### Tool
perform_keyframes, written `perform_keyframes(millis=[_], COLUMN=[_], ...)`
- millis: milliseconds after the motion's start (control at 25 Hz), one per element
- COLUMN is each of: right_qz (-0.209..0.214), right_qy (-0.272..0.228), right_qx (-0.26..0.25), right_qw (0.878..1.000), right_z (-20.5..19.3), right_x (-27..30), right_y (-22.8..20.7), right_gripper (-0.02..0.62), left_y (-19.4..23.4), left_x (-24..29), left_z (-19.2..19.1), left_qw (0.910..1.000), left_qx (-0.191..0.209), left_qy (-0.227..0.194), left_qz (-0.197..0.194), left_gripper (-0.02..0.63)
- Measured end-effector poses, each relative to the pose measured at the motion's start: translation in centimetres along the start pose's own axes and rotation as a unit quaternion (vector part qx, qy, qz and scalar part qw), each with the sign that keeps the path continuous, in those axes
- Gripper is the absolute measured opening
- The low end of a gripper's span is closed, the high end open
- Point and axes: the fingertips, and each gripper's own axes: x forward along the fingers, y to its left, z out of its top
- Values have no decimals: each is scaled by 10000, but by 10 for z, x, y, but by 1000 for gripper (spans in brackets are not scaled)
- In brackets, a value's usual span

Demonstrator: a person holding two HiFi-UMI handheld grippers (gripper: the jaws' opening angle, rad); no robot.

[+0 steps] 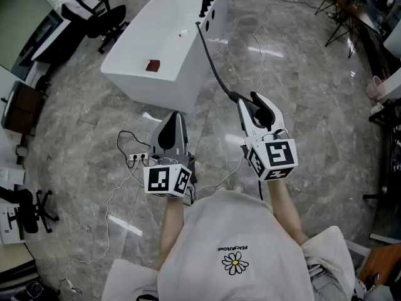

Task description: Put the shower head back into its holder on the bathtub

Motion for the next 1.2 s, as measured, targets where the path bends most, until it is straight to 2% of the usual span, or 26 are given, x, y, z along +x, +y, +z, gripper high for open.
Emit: perform_keyframes(millis=[360, 520, 680, 880, 960, 1200], right_qz=[-33, -52, -153, -240, -237, -152], right_qy=[-121, -126, -23, 134, 202, 329], right_qx=[181, 353, 444, 572, 586, 539], right_qw=[9998, 9993, 9989, 9980, 9978, 9979], right_z=[-1, -15, -36, -50, -54, -69], right_x=[-7, -16, -30, -30, -21, 52], right_y=[-9, -21, -39, -61, -70, -100], right_gripper=[130, 130, 130, 129, 129, 127], left_y=[-6, -4, 16, 36, 38, 47], left_x=[3, 13, 14, 11, 19, 86], left_z=[-1, -16, -30, -41, -55, -99], left_qw=[9999, 9997, 9987, 9961, 9951, 9955], left_qx=[10, -171, 102, -169, -230, -119], left_qy=[127, 156, 332, 350, 479, 786], left_qz=[28, -5, 375, 797, 829, 516], left_gripper=[0, 0, 0, 0, 0, 0])
